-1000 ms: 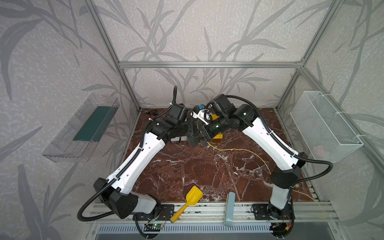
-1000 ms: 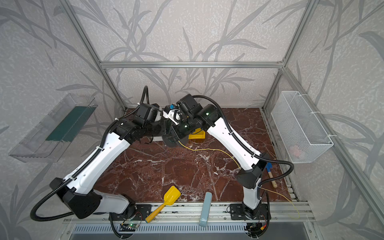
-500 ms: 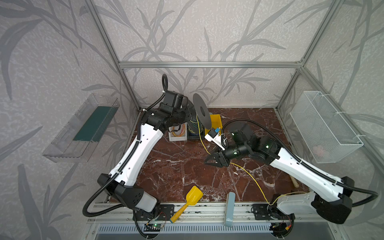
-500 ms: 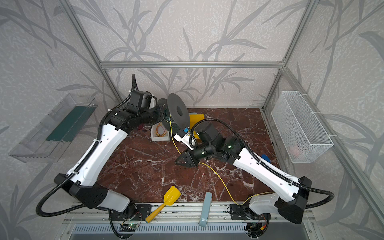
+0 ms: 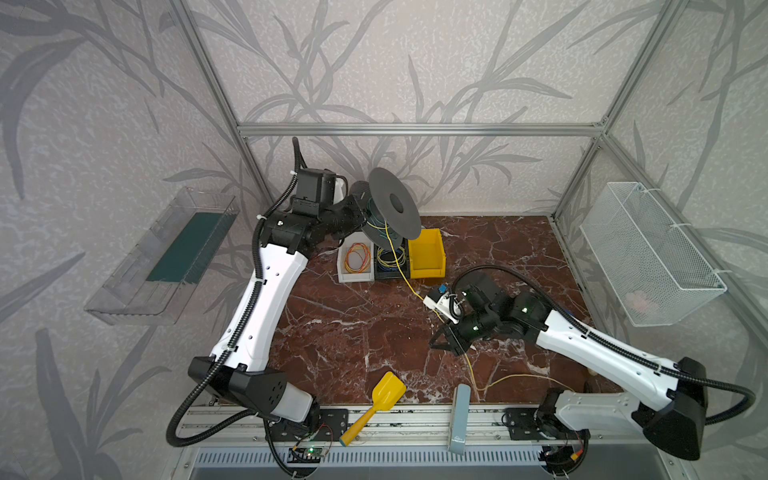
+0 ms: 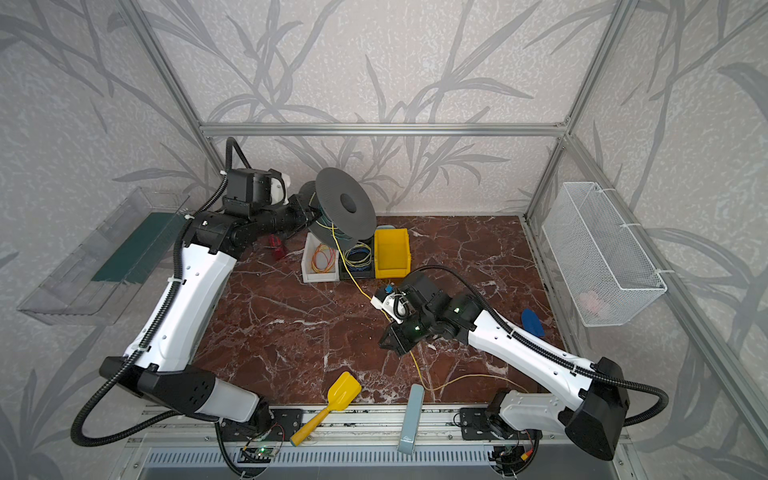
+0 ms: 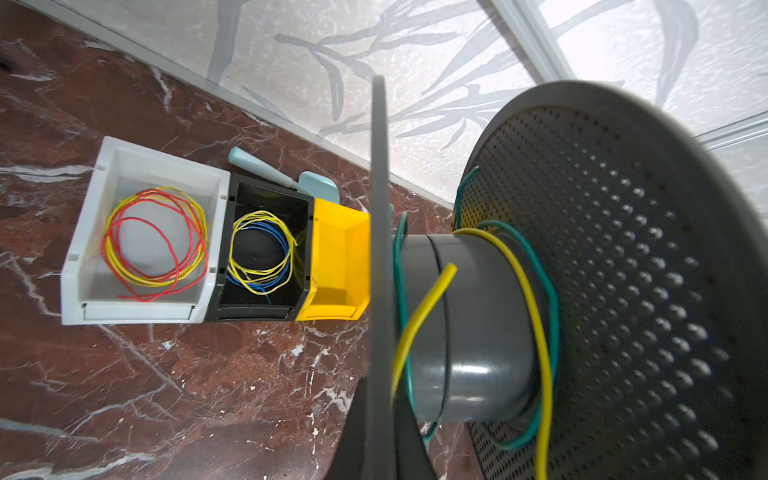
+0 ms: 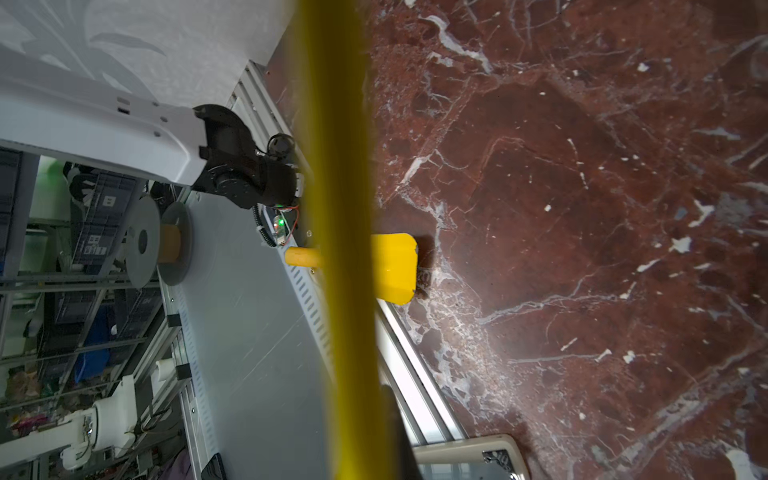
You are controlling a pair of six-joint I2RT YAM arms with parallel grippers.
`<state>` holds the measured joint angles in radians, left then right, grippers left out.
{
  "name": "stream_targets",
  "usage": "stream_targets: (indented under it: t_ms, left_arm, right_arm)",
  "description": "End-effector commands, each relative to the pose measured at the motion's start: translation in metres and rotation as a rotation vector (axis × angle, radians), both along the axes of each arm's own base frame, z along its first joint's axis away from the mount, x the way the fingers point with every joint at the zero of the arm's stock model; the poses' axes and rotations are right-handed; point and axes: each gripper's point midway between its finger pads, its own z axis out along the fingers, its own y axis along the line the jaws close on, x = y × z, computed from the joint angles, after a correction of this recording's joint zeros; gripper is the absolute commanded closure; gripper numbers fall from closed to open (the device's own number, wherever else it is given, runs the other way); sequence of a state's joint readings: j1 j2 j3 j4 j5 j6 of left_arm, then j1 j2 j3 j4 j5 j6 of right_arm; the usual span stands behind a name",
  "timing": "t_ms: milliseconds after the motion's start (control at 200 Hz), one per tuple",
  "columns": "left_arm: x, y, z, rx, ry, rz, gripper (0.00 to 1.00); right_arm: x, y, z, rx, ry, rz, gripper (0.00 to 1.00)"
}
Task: Wrap the cables
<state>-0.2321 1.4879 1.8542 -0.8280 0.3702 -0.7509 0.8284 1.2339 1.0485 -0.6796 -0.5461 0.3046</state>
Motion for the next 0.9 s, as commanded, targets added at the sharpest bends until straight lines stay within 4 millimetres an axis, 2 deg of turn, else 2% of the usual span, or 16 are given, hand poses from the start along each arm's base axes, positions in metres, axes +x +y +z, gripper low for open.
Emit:
stream_targets:
  t_ms: [0,95,170,285,430,520,590,750,800,820,895]
  left_arm:
    - [-0.014,0.003,0.074,-0.177,-0.200,-0.078,1.00]
    - [-0.022,0.008,0.086,-0.256,-0.210,-0.149,1.00]
    - [-0.035,0.008,0.093,-0.278,-0.225,-0.219,1.00]
    - [-0.062,0.002,0.088,-0.261,-0.253,-0.324,1.00]
    - [-0.090,-0.004,0.048,-0.233,-0.209,-0.393,1.00]
    - [-0.111,-0.010,0.025,-0.208,-0.194,-0.458,1.00]
    - [-0.128,-0.015,0.004,-0.124,-0.164,-0.498,1.00]
    - [-0.164,-0.037,-0.073,0.199,0.006,-0.612,1.00]
    - [-0.169,-0.038,-0.096,0.294,0.055,-0.629,1.00]
    - [-0.170,-0.038,-0.105,0.324,0.075,-0.631,1.00]
    - [-0.168,-0.031,-0.132,0.427,0.119,-0.617,1.00]
  right_arm:
    - [0.013,-0.024,-0.027,-0.098,0.053,-0.079,1.00]
    - [0.038,-0.036,-0.036,-0.117,0.066,-0.161,1.00]
    - [0.066,-0.046,-0.035,-0.124,0.052,-0.241,1.00]
    - [0.114,-0.065,-0.027,-0.101,0.037,-0.363,1.00]
    - [0.161,-0.082,-0.009,-0.100,-0.004,-0.437,1.00]
    - [0.182,-0.086,0.002,-0.107,-0.025,-0.447,1.00]
    - [0.195,-0.086,0.007,-0.118,-0.053,-0.452,1.00]
    - [0.223,-0.075,0.021,-0.096,-0.063,-0.440,1.00]
    - [0.228,-0.070,0.034,-0.074,-0.072,-0.431,1.00]
    - [0.233,-0.068,0.028,-0.082,-0.054,-0.428,1.00]
    - [0.241,-0.064,0.040,-0.071,-0.069,-0.424,1.00]
